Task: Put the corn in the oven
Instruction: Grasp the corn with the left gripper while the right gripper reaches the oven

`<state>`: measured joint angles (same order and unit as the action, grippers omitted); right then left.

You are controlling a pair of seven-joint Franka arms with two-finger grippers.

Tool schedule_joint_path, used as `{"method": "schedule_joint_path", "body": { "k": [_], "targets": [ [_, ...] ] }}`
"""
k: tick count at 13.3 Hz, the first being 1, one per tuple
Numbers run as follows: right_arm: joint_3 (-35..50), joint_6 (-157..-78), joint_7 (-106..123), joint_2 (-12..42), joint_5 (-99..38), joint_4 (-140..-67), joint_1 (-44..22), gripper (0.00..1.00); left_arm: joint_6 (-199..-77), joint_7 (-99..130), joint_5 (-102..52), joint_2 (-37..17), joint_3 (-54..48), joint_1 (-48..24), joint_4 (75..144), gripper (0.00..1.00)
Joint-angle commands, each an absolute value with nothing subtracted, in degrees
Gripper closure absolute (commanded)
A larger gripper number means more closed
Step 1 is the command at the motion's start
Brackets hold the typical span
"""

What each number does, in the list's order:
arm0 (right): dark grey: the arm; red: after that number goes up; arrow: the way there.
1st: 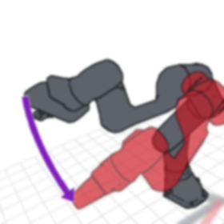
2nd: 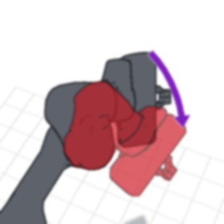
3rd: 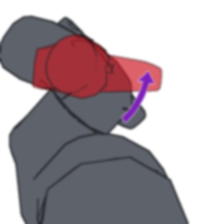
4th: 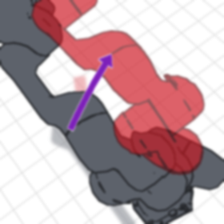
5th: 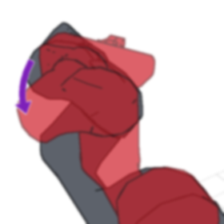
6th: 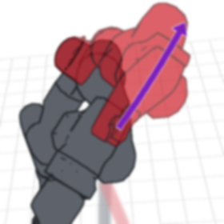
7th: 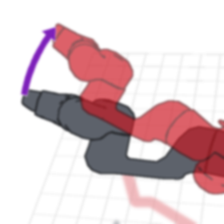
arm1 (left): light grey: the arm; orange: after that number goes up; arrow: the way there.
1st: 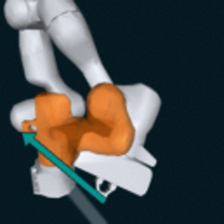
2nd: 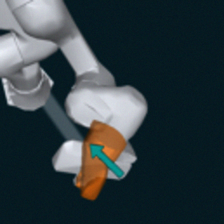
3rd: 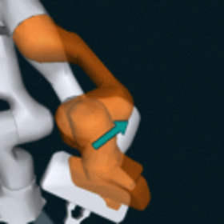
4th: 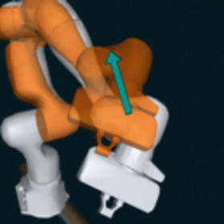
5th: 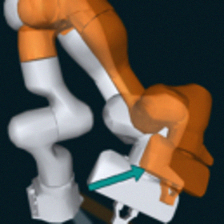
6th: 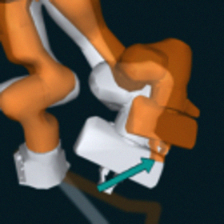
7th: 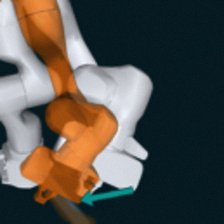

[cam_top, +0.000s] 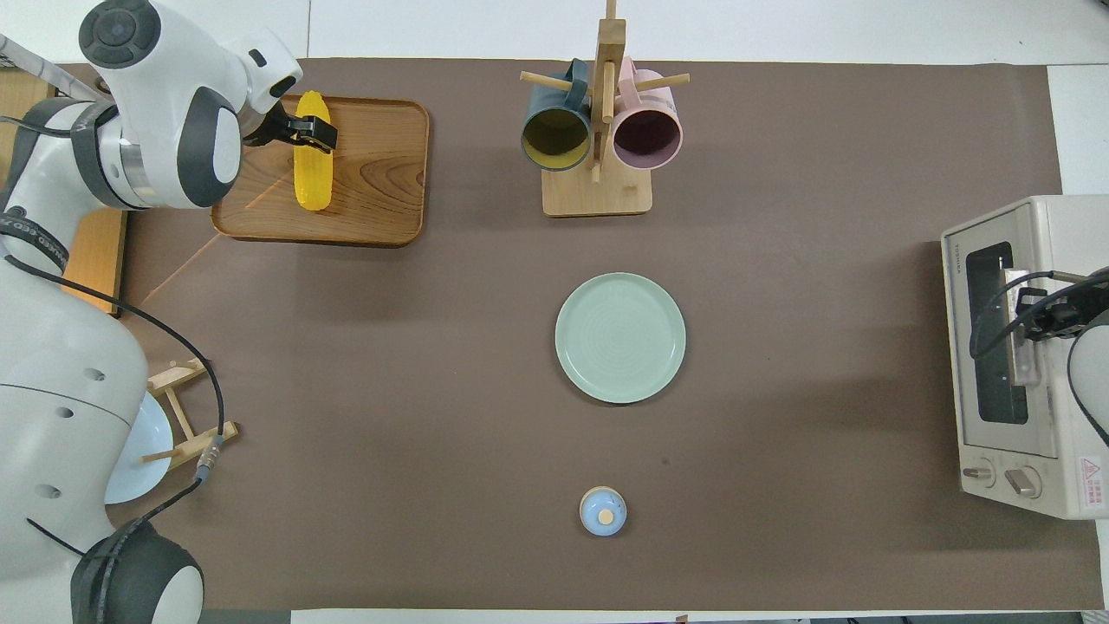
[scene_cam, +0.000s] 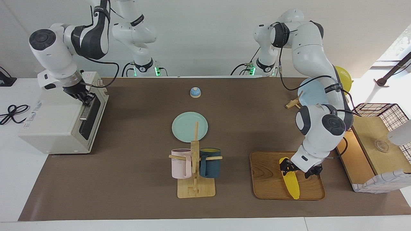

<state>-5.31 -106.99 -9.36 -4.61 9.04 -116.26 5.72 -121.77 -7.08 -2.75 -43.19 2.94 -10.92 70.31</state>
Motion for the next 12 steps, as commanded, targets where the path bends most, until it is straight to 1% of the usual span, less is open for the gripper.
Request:
{"method": "schedule_joint_path", "body": {
  "k": [1, 4, 5, 6, 7, 8, 9, 10, 11, 12],
  "targets": [
    [-5.0, -109.0, -8.1, -5.2, 9.1, -118.4, 6.4, 1.0, -124.1, -8.3, -2.4, -43.1, 3.3, -11.6, 73.4, 0.0],
    [-5.0, -109.0, -8.0, -5.4, 7.2, -119.2, 7.3, 1.0, -124.5, -8.3, -2.4, -43.1, 3.3, -12.2, 74.1, 0.0],
    [-5.0, -109.1, -8.0, -5.3, 7.0, -119.2, 7.2, 1.0, -124.6, -8.3, -2.5, -43.1, 3.2, -12.3, 74.2, 0.02],
    [-4.9, -109.1, -8.1, -5.3, 6.9, -119.3, 6.9, 1.0, -124.7, -8.3, -2.5, -43.1, 3.3, -12.4, 74.3, 0.1],
    [-4.9, -109.8, -8.3, -5.1, 5.2, -119.6, 6.4, 1.0, -125.2, -8.3, -2.5, -43.0, 3.3, -12.4, 75.1, 0.24],
    [-4.9, -112.2, -8.7, -4.9, 4.1, -121.3, 4.3, 1.0, -126.1, -8.2, -2.5, -42.8, 3.3, -12.4, 75.9, 0.31],
    [-4.9, -114.1, -9.0, -4.8, 4.0, -122.2, 3.3, 1.0, -126.5, -8.2, -2.5, -42.6, 3.3, -12.4, 76.5, 0.51],
    [-4.9, -114.6, -9.7, -4.6, 3.9, -122.7, 3.1, 1.0, -126.3, -8.2, -2.5, -42.6, 3.3, -12.4, 76.4, 0.76],
    [-4.9, -114.8, -10.1, -4.0, 3.7, -122.8, 2.4, 1.0, -125.7, -8.3, -2.5, -42.4, 3.3, -12.2, 76.0, 1.0],
    [-4.9, -115.6, -10.1, -3.3, 3.6, -122.8, 2.0, 1.0, -123.9, -8.2, -3.2, -41.7, 3.3, -12.0, 75.5, 1.0]
  ]
}}
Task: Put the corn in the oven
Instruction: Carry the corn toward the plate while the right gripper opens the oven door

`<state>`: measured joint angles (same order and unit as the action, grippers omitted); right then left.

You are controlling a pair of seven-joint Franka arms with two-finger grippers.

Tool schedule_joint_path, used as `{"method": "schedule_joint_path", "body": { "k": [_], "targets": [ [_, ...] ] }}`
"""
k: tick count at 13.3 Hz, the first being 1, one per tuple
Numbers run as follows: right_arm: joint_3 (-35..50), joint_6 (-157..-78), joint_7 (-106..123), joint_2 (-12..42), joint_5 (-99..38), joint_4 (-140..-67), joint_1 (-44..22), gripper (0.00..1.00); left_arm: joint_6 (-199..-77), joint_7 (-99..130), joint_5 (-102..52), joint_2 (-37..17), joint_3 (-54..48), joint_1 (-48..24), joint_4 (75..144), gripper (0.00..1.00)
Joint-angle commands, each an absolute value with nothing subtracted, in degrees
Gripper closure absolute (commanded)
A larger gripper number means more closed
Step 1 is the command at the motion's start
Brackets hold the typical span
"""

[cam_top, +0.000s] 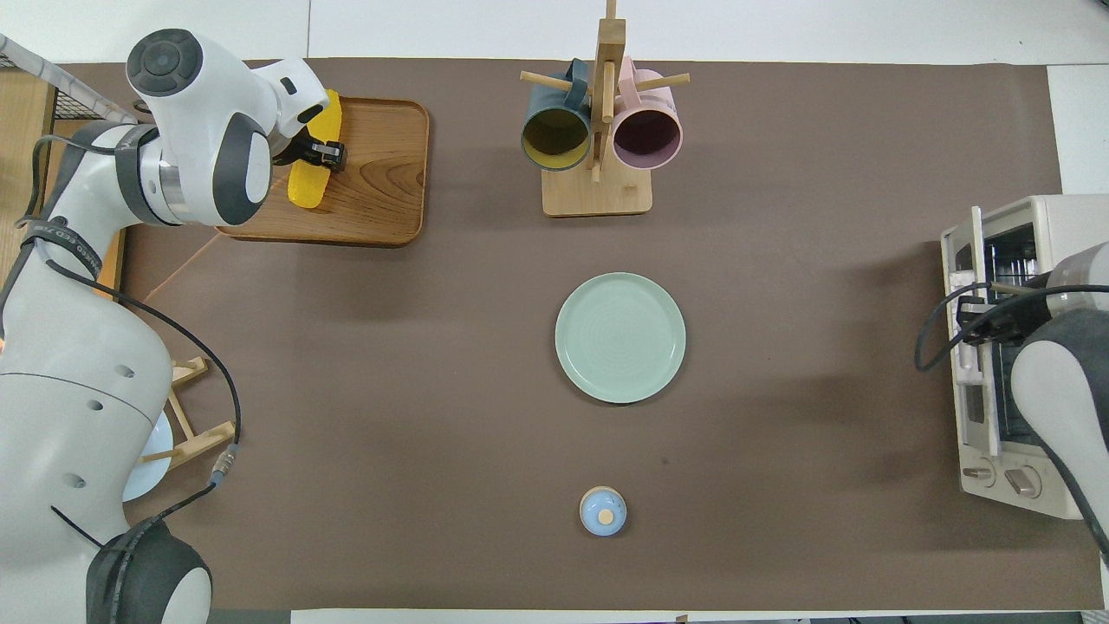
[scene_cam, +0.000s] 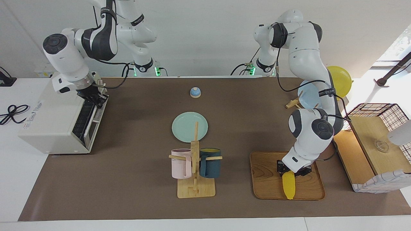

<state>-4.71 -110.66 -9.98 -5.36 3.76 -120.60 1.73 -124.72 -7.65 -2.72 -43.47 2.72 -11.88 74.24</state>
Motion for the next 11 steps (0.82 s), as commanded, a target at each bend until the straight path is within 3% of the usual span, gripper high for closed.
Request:
{"method": "schedule_joint_path", "body": {
  "k": [1, 3, 6, 11],
  "targets": [
    [-4.9, -116.9, -9.9, -2.4, 3.3, -123.0, 2.0, 1.0, -119.0, -8.2, -3.8, -39.7, 3.2, -11.9, 74.5, 1.0],
    [-4.8, -120.0, -9.7, -1.5, 3.3, -124.6, 2.0, 1.0, -111.1, -7.4, -8.4, -34.0, 3.3, -12.3, 74.5, 1.0],
    [-4.7, -123.0, -8.0, 0.8, 1.3, -125.2, 0.4, 1.0, -104.4, -1.3, -10.4, -23.0, 3.1, -14.0, 81.5, 1.0],
    [-4.7, -131.5, -5.3, 1.0, 0.9, -130.9, -1.6, 1.0, -107.3, 17.1, -10.5, -12.8, 3.1, -29.6, 96.7, 1.0]
  ]
}}
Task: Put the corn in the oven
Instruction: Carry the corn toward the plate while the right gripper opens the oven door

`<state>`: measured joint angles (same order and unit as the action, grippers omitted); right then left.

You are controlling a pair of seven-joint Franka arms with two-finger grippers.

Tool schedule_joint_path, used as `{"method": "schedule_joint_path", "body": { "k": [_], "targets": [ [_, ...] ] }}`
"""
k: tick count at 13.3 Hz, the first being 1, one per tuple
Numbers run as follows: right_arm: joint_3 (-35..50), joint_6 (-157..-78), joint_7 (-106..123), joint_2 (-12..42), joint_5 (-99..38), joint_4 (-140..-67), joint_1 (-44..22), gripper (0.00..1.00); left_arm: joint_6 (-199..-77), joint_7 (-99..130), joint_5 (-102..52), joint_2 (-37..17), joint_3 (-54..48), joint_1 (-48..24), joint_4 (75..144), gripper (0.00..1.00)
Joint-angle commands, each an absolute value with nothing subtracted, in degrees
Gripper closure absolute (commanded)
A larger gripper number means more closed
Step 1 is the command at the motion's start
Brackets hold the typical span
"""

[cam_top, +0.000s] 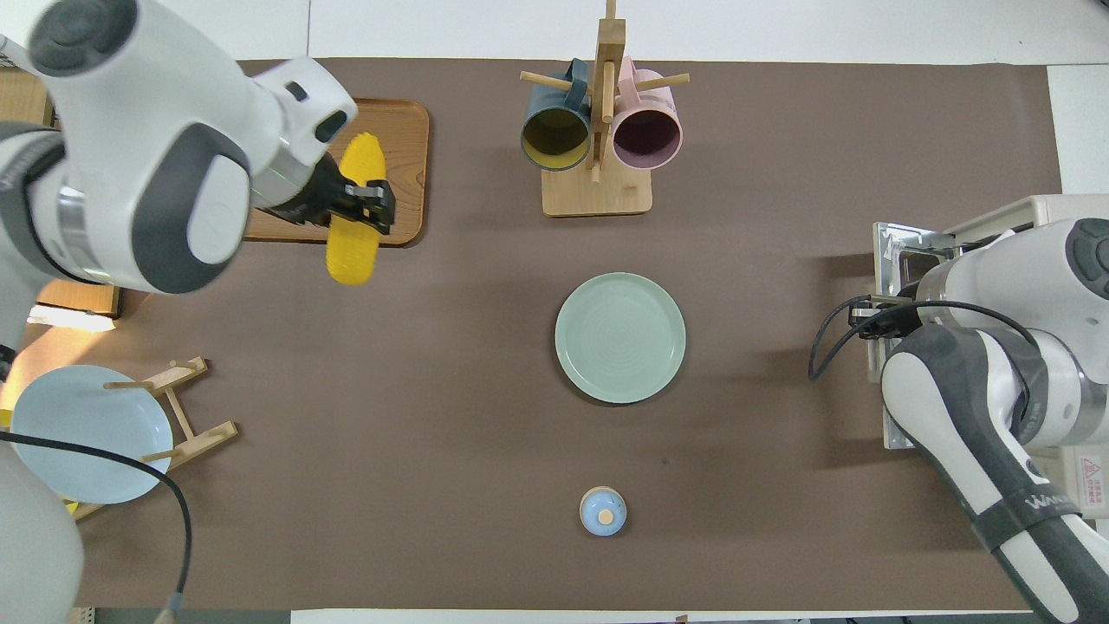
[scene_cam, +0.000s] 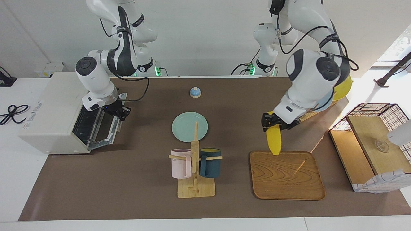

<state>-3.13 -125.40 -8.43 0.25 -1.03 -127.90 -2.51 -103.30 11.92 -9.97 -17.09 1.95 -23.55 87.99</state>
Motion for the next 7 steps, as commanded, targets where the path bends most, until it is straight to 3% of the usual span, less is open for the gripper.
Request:
{"method": "schedule_joint_path", "body": {
  "k": [1, 4, 7],
  "targets": [
    [-4.7, -132.7, -5.1, 1.1, 1.0, -132.0, -1.8, 1.0, -109.9, 20.7, -10.5, -11.8, 3.1, -32.7, 99.2, 1.0],
    [-4.7, -133.0, -5.2, 1.7, 0.9, -132.5, -1.9, 1.0, -121.2, 28.5, -11.3, -10.1, 3.0, -41.5, 106.0, 1.0],
    [-4.7, -136.7, -5.3, 1.1, 0.9, -135.6, -3.2, 1.0, -130.5, 35.1, -11.3, -14.5, 3.1, -48.0, 106.4, 1.0]
  ]
}}
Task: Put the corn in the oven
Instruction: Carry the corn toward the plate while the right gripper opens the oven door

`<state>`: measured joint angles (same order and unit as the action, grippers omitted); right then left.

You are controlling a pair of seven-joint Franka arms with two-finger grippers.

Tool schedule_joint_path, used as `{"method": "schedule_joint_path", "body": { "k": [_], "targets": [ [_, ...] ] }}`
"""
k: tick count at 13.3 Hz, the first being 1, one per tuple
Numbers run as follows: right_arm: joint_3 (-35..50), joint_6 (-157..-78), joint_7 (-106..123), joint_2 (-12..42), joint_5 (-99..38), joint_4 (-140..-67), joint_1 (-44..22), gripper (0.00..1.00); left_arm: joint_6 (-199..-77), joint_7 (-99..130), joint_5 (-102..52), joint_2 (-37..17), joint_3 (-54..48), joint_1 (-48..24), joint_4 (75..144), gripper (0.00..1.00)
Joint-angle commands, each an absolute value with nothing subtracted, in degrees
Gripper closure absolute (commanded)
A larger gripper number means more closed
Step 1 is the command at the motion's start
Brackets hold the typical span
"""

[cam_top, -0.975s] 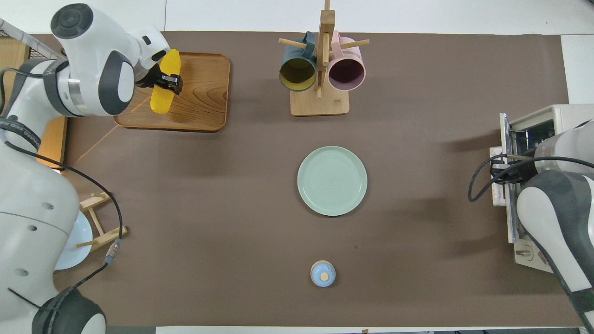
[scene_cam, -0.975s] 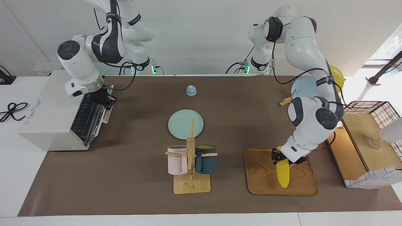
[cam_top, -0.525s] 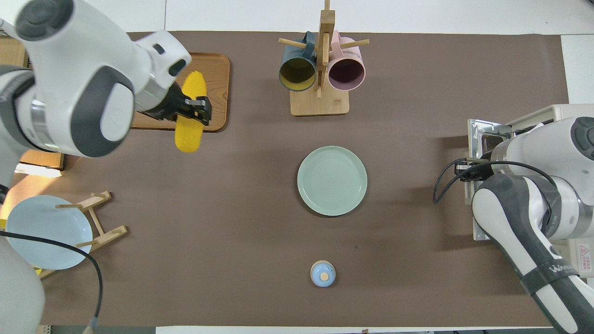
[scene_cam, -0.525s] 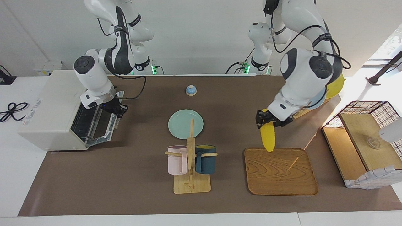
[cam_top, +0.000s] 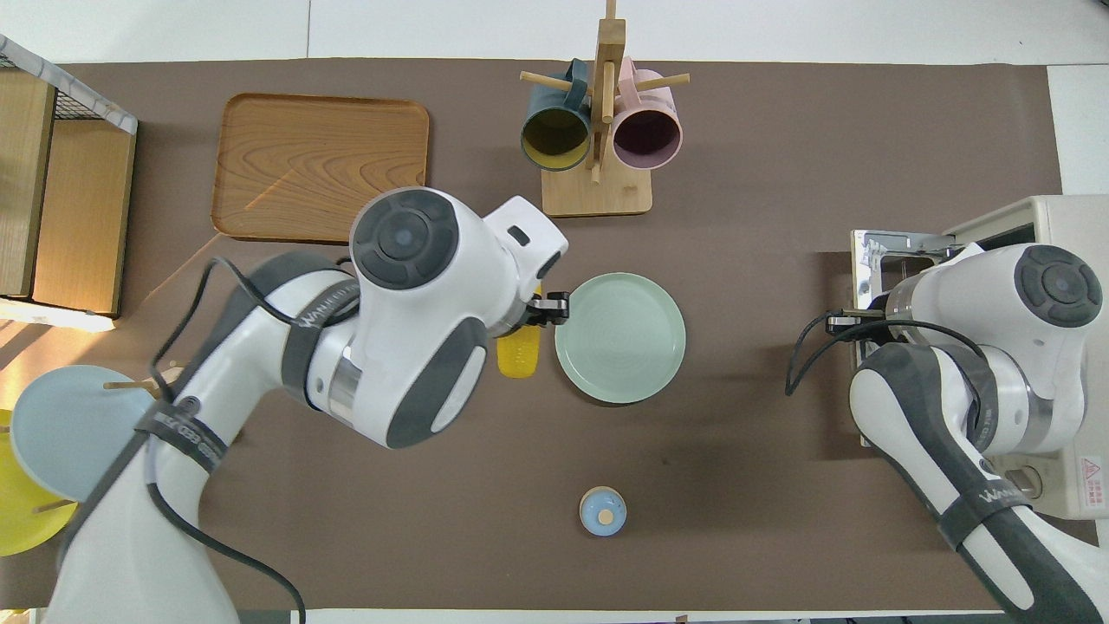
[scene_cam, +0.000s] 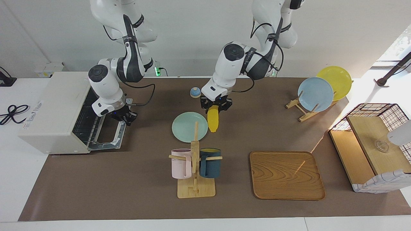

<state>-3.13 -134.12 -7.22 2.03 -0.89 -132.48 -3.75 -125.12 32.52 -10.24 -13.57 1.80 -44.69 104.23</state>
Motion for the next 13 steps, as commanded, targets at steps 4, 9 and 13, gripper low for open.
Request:
{"method": "schedule_joint_path", "body": {
  "k": [4, 9, 13],
  "targets": [
    [-4.6, -137.3, -5.3, 1.4, 0.8, -136.8, -3.3, 1.0, -138.9, 40.2, -11.3, -21.5, 3.2, -52.4, 105.1, 1.0],
    [-4.4, -137.3, -5.4, 1.3, -3.9, -136.9, -5.1, 1.0, -141.5, 41.3, -11.3, -23.3, 3.3, -53.4, 105.3, 1.0],
    [-4.5, -132.2, -5.7, 2.4, -5.0, -130.4, -8.1, 1.0, -141.0, 41.4, -11.3, -23.3, 3.3, -52.8, 105.6, 0.0]
  ]
}}
